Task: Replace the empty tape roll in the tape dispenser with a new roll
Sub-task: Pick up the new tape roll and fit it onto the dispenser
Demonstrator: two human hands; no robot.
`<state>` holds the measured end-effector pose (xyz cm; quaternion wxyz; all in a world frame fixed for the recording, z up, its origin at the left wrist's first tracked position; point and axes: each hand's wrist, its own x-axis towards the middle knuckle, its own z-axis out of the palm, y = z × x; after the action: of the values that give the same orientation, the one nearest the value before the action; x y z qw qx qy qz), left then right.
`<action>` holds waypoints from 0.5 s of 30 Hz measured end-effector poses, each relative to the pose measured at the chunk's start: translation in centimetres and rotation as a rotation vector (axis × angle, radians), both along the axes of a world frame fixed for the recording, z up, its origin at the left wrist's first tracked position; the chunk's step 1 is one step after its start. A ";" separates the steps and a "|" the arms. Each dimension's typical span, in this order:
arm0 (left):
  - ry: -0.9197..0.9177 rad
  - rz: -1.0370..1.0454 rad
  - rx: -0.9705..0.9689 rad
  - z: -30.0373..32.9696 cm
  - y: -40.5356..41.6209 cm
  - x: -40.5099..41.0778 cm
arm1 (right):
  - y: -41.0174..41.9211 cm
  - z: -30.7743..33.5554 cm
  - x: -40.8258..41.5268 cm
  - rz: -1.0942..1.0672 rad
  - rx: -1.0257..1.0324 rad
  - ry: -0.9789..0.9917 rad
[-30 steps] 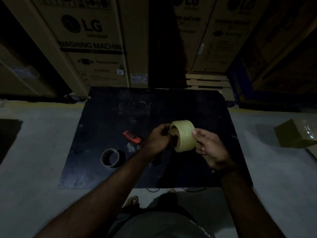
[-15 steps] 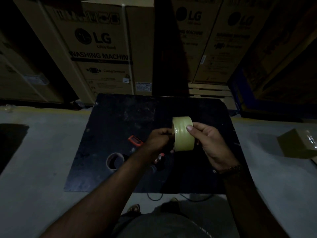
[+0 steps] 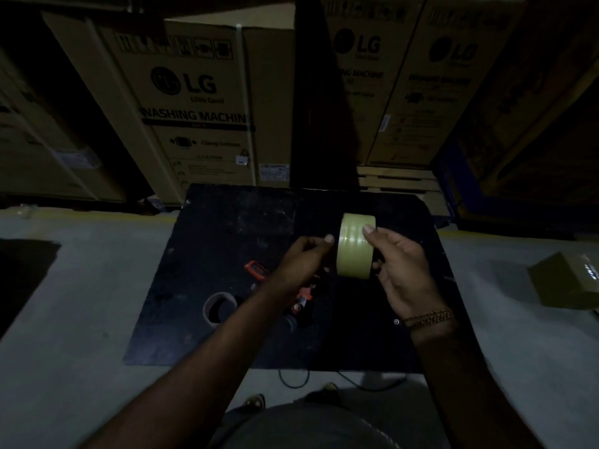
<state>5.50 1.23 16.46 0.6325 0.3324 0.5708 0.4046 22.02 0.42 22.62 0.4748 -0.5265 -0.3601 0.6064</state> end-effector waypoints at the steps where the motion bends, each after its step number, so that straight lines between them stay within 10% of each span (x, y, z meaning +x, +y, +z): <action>1: 0.039 0.043 0.091 -0.1 0.0 0.0 | 0.1 0.3 0.0 -0.035 -0.032 0.024; 15: -0.105 -0.202 0.315 1.8 0.4 -1.0 | 1.6 1.7 0.8 -0.059 -0.240 0.319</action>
<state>4.54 1.65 18.30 0.6388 0.4613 0.4305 0.4402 22.81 2.02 24.32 0.4770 -0.4868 -0.1897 0.7067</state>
